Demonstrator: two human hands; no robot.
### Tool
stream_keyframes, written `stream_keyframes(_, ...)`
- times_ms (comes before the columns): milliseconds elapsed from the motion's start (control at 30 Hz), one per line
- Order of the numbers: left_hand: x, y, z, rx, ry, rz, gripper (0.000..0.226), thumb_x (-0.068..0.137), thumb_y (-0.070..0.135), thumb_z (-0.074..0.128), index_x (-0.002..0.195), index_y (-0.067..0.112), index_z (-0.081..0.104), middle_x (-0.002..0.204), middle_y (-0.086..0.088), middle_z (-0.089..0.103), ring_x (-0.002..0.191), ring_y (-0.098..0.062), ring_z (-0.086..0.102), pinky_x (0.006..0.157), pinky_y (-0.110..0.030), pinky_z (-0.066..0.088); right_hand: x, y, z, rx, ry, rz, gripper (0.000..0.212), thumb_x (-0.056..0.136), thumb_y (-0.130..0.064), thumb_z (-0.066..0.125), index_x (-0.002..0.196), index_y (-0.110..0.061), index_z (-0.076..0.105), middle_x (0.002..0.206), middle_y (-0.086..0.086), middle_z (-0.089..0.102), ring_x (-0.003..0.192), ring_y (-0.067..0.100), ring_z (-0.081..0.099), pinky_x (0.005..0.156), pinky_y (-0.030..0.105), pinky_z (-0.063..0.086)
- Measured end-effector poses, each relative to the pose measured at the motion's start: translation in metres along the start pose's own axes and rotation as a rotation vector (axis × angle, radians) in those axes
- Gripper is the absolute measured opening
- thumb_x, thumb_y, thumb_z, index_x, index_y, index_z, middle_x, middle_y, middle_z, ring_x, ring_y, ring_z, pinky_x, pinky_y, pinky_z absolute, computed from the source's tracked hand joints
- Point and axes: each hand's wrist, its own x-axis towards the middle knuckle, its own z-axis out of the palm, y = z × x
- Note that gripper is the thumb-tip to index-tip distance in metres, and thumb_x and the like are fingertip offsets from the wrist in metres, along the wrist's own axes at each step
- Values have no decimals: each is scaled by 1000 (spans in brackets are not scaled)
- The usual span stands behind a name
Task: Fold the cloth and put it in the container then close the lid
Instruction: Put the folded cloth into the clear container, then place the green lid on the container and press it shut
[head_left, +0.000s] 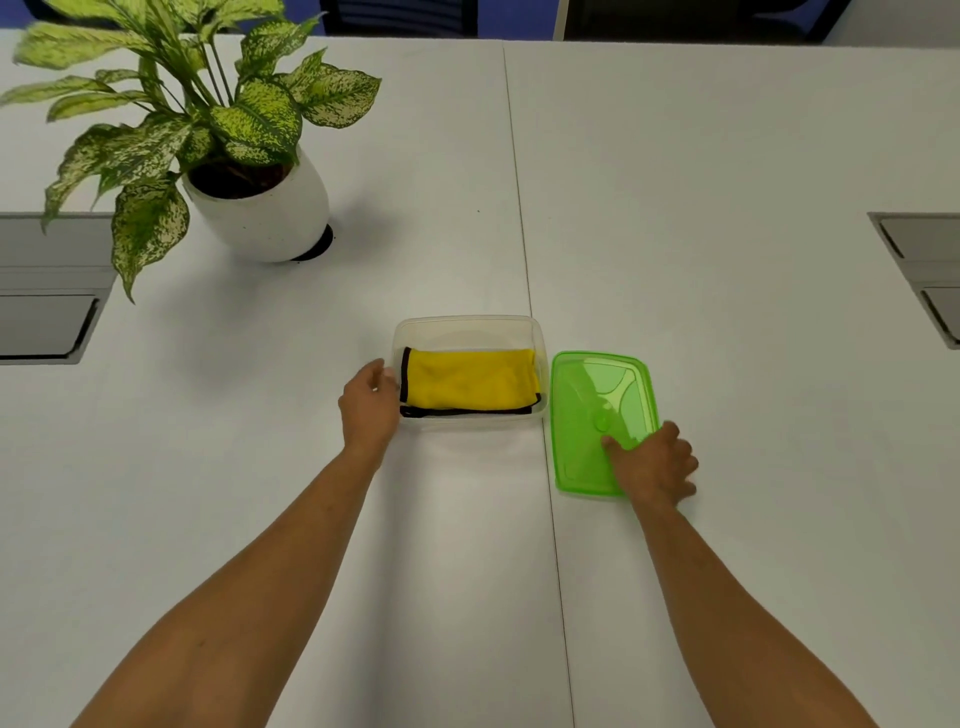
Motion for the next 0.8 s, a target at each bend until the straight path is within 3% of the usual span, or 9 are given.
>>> stream_keyframes(100, -3, 0, -1, 20, -11, 31, 29, 100, 18, 43, 119, 12, 64, 107, -5, 65, 97, -23, 61, 80, -27, 43, -2, 9, 5, -81, -35, -10, 90, 67, -52, 77, 130, -6, 34, 132, 23, 44, 125, 39, 38, 94, 56, 38)
stream_keyframes(333, -5, 8, -8, 34, -37, 31, 28, 99, 17, 44, 115, 12, 66, 98, 0, 61, 91, -20, 56, 82, -28, 45, 11, 11, -3, 63, -89, 37, 106, 61, -43, 85, 141, -13, 23, 134, 27, 42, 125, 44, 41, 97, 56, 38)
stream_keyframes(433, -8, 11, -9, 5, -43, 34, 20, 99, 15, 45, 97, 21, 64, 91, -3, 59, 86, -21, 54, 77, -28, 42, 13, 7, -13, 214, -116, 34, 86, 62, -35, 87, 129, -7, 41, 128, 23, 53, 117, 41, 52, 93, 49, 47)
stream_keyframes(533, -6, 10, -11, 5, -56, 11, 27, 99, 16, 46, 115, 10, 67, 100, -7, 64, 93, -22, 58, 86, -33, 50, 8, -10, -30, 262, -65, -55, 52, 70, -28, 82, 111, -7, 58, 116, 19, 64, 108, 38, 58, 86, 42, 48)
stream_keyframes(633, -1, 7, -11, 20, -57, -15, 36, 97, 19, 50, 132, 11, 56, 130, -10, 61, 116, -29, 59, 102, -44, 46, -7, -37, -51, 289, 83, -235, 23, 81, -20, 70, 97, -7, 60, 101, 19, 67, 98, 39, 61, 79, 38, 46)
stream_keyframes(733, 2, 7, -11, 22, -67, -24, 38, 97, 17, 51, 135, 13, 54, 134, -11, 59, 119, -30, 58, 102, -46, 45, -23, -63, -60, 318, 262, -488, 16, 88, -11, 59, 103, -6, 59, 101, 19, 62, 93, 37, 59, 74, 33, 40)
stream_keyframes(800, 1, 8, -11, 13, -72, -27, 38, 97, 17, 51, 134, 14, 54, 133, -11, 59, 118, -29, 58, 101, -46, 45, -31, -78, -57, 359, 299, -697, 24, 89, -2, 53, 112, -7, 61, 103, 16, 61, 92, 34, 58, 72, 29, 38)
